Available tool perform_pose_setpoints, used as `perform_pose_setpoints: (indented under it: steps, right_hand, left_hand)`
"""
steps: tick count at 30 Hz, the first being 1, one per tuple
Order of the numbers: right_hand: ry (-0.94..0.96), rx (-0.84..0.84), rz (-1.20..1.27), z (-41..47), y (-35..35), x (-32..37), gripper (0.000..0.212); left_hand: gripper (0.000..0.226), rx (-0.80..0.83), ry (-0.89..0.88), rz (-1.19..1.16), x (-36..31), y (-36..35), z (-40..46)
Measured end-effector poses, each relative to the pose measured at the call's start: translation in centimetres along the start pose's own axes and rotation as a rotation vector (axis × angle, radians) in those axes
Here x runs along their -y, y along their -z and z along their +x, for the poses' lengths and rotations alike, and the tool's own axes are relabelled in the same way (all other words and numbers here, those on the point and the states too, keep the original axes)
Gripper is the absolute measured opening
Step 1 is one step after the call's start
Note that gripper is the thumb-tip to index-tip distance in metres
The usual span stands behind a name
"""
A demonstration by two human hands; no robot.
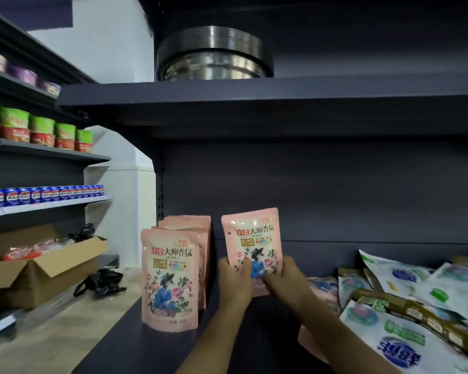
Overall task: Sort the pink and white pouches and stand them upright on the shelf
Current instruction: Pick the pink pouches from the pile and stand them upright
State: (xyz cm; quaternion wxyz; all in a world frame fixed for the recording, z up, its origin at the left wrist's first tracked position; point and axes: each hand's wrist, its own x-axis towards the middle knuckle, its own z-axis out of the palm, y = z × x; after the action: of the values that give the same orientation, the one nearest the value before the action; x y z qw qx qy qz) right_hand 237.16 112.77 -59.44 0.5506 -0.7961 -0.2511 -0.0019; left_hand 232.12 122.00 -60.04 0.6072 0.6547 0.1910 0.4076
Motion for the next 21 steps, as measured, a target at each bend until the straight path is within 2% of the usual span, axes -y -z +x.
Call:
perform_pose_setpoints:
  steps: [7, 13, 16, 18, 21]
  right_hand:
    - [-0.001, -0.091, -0.122, 0.9, -1.2, -2.0, 0.026]
    - [-0.005, -0.099, -0.27, 1.1, -2.0, -2.7, 0.035]
    - [0.004, -0.103, -0.244, 1.4, -2.2, -2.8, 0.039]
    - [0.006, -0.089, -0.21, 1.6, -2.4, -2.9, 0.043]
    - [0.014, -0.055, -0.169, 1.3, -2.8, -3.0, 0.046]
  left_hand:
    - [0.042, -0.084, -0.127, 0.052, 2.0, -0.8, 0.0]
    - [0.045, -0.079, -0.236, 0.277, 2.8, -0.6, 0.7]
    - [0.05, -0.158, -0.277, 0.54, 2.7, -0.2, 0.3]
    - [0.053, -0.187, -0.222, 0.57, 2.7, 0.2, 0.1]
    - [0.038, -0.165, -0.145, 0.487, 2.9, 0.5, 0.0]
